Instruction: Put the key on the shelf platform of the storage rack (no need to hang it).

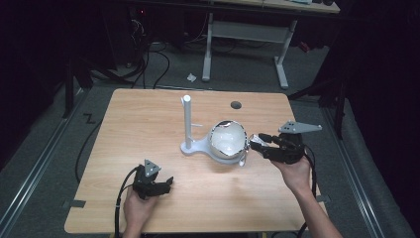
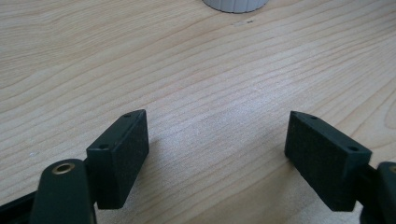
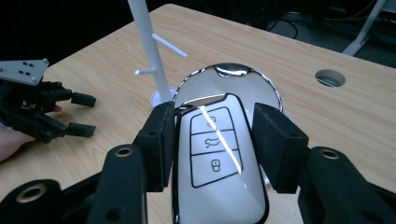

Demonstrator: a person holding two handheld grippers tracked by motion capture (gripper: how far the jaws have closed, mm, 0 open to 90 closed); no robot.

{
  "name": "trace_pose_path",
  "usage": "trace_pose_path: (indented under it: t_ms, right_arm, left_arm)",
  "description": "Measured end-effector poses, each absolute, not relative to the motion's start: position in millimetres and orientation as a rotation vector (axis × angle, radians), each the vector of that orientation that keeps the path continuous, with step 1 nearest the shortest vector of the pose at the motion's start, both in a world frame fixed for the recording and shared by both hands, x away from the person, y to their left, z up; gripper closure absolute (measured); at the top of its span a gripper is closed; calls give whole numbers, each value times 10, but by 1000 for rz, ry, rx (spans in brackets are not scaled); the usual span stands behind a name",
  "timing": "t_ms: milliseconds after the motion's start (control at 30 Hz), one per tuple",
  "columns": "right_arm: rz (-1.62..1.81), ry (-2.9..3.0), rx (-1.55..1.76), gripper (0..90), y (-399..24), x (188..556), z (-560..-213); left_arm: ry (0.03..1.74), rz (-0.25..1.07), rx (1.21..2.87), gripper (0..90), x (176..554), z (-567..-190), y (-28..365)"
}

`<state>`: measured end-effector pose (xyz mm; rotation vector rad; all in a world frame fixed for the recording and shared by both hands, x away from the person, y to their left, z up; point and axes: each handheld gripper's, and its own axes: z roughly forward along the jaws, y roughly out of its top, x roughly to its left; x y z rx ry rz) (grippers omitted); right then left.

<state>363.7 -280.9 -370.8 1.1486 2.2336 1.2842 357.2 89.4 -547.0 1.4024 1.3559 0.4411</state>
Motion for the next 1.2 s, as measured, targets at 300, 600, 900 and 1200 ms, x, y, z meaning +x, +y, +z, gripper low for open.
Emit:
trace_pose_path:
  t_ms: [300, 600, 900, 1200]
  right_arm:
    - [1271, 2250, 1154, 511, -2710, 3856, -3552]
    - [1244, 2225, 1188, 510, -2661, 4061, -3464]
    - [1198, 2219, 1218, 510, -2627, 4203, -3561]
    - [1172, 2235, 1247, 509, -2581, 4298, -3703]
  left_arm:
    - [1357, 443, 1402, 227, 3573, -5470, 898]
    - [1357, 443, 1402, 227, 3573, -5470, 898]
    - [1357, 443, 1402, 227, 3573, -5470, 897]
    - [1356, 444, 1403, 227, 3574, -5470, 898]
